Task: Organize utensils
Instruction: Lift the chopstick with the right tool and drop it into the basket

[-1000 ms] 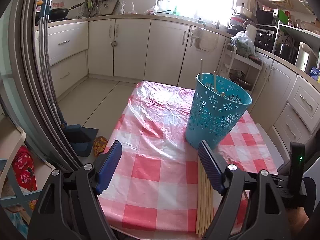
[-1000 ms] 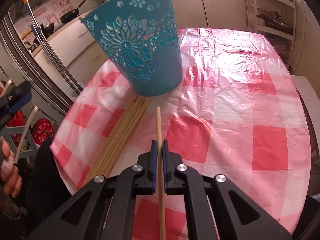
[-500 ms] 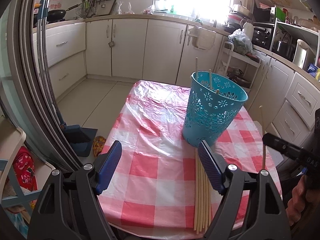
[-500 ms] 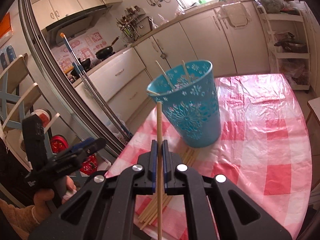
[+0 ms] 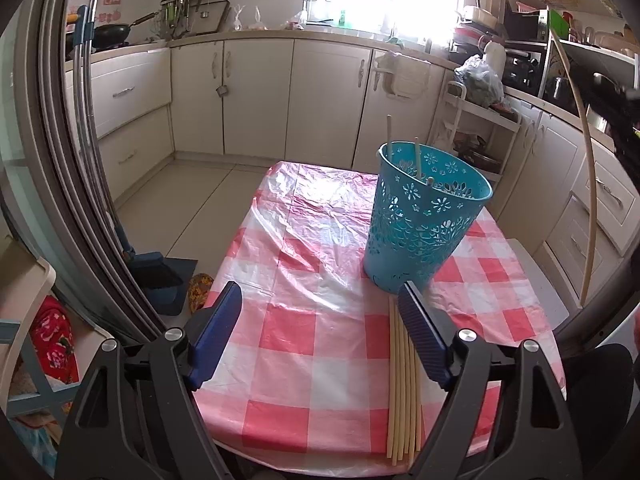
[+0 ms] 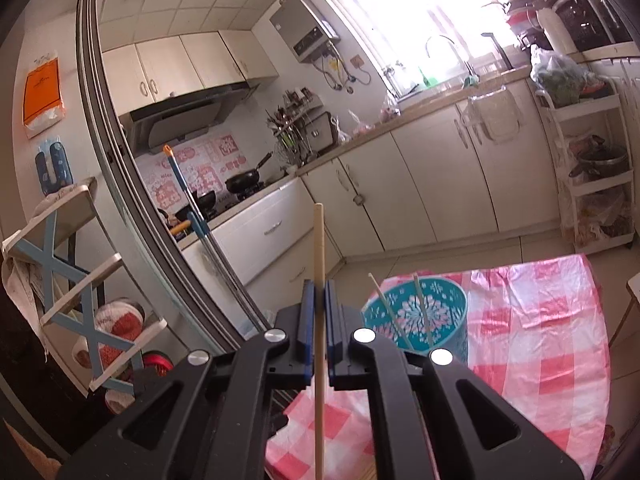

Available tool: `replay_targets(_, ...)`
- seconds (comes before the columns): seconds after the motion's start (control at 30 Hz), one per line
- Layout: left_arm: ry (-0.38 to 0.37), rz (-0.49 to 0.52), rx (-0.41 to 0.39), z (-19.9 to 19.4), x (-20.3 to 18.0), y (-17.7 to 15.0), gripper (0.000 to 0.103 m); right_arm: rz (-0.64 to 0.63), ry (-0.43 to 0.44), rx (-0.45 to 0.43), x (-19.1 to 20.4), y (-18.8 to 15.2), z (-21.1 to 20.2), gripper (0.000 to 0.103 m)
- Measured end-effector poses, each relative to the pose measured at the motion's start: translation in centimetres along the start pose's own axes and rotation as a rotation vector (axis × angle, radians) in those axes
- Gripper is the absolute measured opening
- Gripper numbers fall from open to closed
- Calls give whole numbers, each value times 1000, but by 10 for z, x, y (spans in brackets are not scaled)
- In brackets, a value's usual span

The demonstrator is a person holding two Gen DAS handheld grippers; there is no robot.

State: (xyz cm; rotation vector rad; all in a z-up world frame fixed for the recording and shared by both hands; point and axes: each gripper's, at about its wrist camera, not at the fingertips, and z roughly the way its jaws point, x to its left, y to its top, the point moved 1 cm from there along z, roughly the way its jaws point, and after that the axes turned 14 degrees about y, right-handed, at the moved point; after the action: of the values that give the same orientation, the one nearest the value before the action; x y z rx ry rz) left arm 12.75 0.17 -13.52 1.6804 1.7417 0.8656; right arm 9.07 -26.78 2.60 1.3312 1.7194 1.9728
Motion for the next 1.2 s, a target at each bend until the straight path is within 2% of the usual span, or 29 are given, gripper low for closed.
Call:
replay_targets(0.17, 8, 5, 2, 1, -2, 0, 80, -39, -50, -117, -2, 28, 19, 6)
replay_targets(0.3, 17, 5, 8, 4, -1, 0, 83, -71, -135, -153, -20, 31, 42, 6)
replay_targets(0.47, 26, -11, 30, 14, 4, -3, 85, -132, -276, -103, -49, 2, 74, 6)
replay_targets(0.67, 37, -36, 71, 28, 13, -9, 86, -82, -344, -30, -82, -25, 83, 9)
replay_targets(0.9, 35, -49, 86, 33, 16, -9, 86, -72, -360, 44, -94, -36, 83, 10)
replay_targets(1.03, 30, -37, 84, 30, 11, -9, 86, -71, -358, 43, -93, -25, 93, 9)
replay_targets(1.2, 28, -40, 80, 28, 11, -9, 86, -129, -356, 34, -82, -22, 98, 9)
